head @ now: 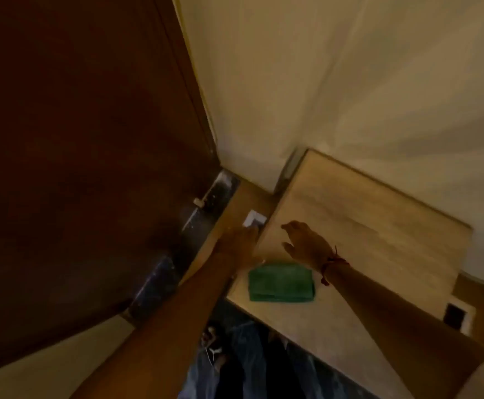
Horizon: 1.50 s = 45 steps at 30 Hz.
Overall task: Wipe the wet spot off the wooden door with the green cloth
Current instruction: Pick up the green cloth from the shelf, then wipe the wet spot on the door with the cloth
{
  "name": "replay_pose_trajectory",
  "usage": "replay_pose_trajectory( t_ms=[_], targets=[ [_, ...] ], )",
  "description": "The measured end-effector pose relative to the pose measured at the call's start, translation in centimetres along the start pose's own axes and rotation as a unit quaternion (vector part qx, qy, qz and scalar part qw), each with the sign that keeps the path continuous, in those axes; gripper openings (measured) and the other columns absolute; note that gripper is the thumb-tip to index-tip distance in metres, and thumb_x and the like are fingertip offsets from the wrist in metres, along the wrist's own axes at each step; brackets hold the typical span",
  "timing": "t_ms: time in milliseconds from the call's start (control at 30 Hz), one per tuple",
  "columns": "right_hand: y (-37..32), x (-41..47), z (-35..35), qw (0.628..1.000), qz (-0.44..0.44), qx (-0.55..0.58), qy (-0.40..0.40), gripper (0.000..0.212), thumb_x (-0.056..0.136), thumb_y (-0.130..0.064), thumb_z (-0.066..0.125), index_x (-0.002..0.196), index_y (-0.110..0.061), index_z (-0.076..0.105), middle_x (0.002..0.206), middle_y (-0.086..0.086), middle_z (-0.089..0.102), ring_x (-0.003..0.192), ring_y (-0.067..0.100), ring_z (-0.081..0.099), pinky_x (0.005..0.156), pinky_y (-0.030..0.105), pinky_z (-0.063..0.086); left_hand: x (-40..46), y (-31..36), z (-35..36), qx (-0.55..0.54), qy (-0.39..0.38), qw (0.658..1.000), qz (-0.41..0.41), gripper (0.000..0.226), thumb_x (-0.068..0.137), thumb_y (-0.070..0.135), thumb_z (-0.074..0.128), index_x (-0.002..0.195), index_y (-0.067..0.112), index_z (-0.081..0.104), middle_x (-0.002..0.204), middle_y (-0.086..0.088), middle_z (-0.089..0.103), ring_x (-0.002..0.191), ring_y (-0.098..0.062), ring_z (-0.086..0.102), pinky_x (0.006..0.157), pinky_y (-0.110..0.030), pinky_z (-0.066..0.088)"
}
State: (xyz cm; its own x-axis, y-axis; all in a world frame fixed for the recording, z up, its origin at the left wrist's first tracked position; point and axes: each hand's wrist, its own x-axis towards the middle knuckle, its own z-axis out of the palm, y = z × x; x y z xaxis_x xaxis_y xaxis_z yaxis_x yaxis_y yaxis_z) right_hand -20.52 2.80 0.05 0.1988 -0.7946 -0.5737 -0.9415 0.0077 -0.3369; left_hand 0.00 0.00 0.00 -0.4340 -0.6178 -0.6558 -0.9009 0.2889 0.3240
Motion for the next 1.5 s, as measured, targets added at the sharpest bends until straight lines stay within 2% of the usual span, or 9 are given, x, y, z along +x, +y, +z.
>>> replay_pose_trajectory(
  t_ms=[167,300,500,667,833,933,1033,1267,1500],
  targets=[
    [4.4,0.2,8.6,0.996,0.038,-0.073,-0.043,0.053,0.095,-0.028,0.057,0.143,-0.011,0.043,0.143,0.013,0.045,0.128,0.035,0.046,0.095,0.047,0.049,2.2,0.4,7.7,-0.007,-0.143,0.989,0.026,0.076,0.100,0.047,0.043,0.158,0.014,0.008,0.168,-0.009,0.011,0.155,-0.029,0.014,0.125,-0.050,0.012],
    [6.5,0.3,12.5,0.995,0.075,-0.066,-0.017,0.053,0.089,-0.011,0.058,0.141,-0.010,0.045,0.140,0.014,0.047,0.122,0.037,0.048,0.091,0.049,0.049,4.0,0.7,11.0,0.012,-0.075,0.997,0.016,0.054,0.101,0.032,0.044,0.150,0.012,0.031,0.156,-0.015,0.034,0.141,-0.037,0.036,0.115,-0.051,0.030],
    [6.0,-0.4,12.0,0.995,0.077,-0.057,0.001,0.031,0.087,-0.011,0.065,0.117,-0.008,0.060,0.125,0.012,0.050,0.113,0.033,0.050,0.087,0.042,0.050,3.1,0.9,10.5,-0.005,-0.055,0.998,0.001,0.030,0.101,0.011,0.040,0.128,0.003,0.050,0.153,-0.019,0.034,0.132,-0.038,0.043,0.101,-0.044,0.037],
    [1.7,0.8,2.1,0.996,0.031,-0.037,0.077,0.022,0.086,-0.012,0.062,0.107,-0.013,0.065,0.114,0.007,0.057,0.110,0.029,0.053,0.086,0.041,0.049,0.2,-0.8,1.8,-0.076,0.033,0.995,-0.057,0.027,0.100,0.014,0.044,0.125,0.009,0.051,0.139,-0.014,0.049,0.124,-0.034,0.052,0.102,-0.045,0.045],
    [-8.5,0.6,-14.4,0.982,-0.009,-0.012,0.188,0.023,0.086,-0.011,0.055,0.105,-0.010,0.067,0.111,0.014,0.062,0.107,0.035,0.056,0.087,0.045,0.050,-7.1,-2.1,-16.1,-0.109,0.192,0.964,-0.149,0.032,0.099,0.024,0.045,0.123,0.008,0.060,0.133,-0.018,0.060,0.122,-0.039,0.057,0.100,-0.046,0.046],
    [-15.1,-1.4,-23.8,0.970,-0.046,-0.015,0.239,0.022,0.084,-0.012,0.056,0.104,-0.011,0.066,0.108,0.015,0.063,0.107,0.034,0.055,0.087,0.047,0.051,-14.2,-2.7,-26.3,-0.033,0.260,0.963,-0.056,0.020,0.089,0.012,0.052,0.107,0.006,0.059,0.118,-0.022,0.064,0.109,-0.045,0.062,0.084,-0.051,0.050],
    [-21.8,-4.8,-32.8,0.946,-0.081,-0.007,0.313,0.022,0.086,-0.013,0.059,0.106,-0.010,0.066,0.109,0.015,0.063,0.109,0.034,0.054,0.088,0.046,0.050,-22.1,-3.0,-35.8,-0.001,0.338,0.939,-0.059,0.020,0.083,0.007,0.052,0.103,0.008,0.056,0.116,-0.019,0.063,0.105,-0.044,0.061,0.082,-0.050,0.052],
    [-34.9,-13.2,-50.1,0.866,-0.160,0.039,0.472,0.018,0.084,-0.014,0.065,0.101,-0.016,0.068,0.105,0.008,0.067,0.106,0.031,0.054,0.087,0.040,0.047,-39.2,-0.8,-51.3,0.042,0.508,0.859,-0.050,0.019,0.090,0.008,0.052,0.108,0.012,0.054,0.119,-0.011,0.060,0.107,-0.031,0.060,0.089,-0.045,0.053],
    [-47.0,-19.5,-61.3,0.736,-0.194,0.353,0.545,0.026,0.086,0.005,0.058,0.105,-0.010,0.067,0.131,0.016,0.038,0.121,0.038,0.048,0.098,0.038,0.053,-51.5,2.5,-61.0,0.081,0.658,0.748,-0.019,0.021,0.093,0.012,0.056,0.113,0.016,0.054,0.118,-0.005,0.061,0.105,-0.018,0.059,0.089,-0.032,0.055]
  ],
)
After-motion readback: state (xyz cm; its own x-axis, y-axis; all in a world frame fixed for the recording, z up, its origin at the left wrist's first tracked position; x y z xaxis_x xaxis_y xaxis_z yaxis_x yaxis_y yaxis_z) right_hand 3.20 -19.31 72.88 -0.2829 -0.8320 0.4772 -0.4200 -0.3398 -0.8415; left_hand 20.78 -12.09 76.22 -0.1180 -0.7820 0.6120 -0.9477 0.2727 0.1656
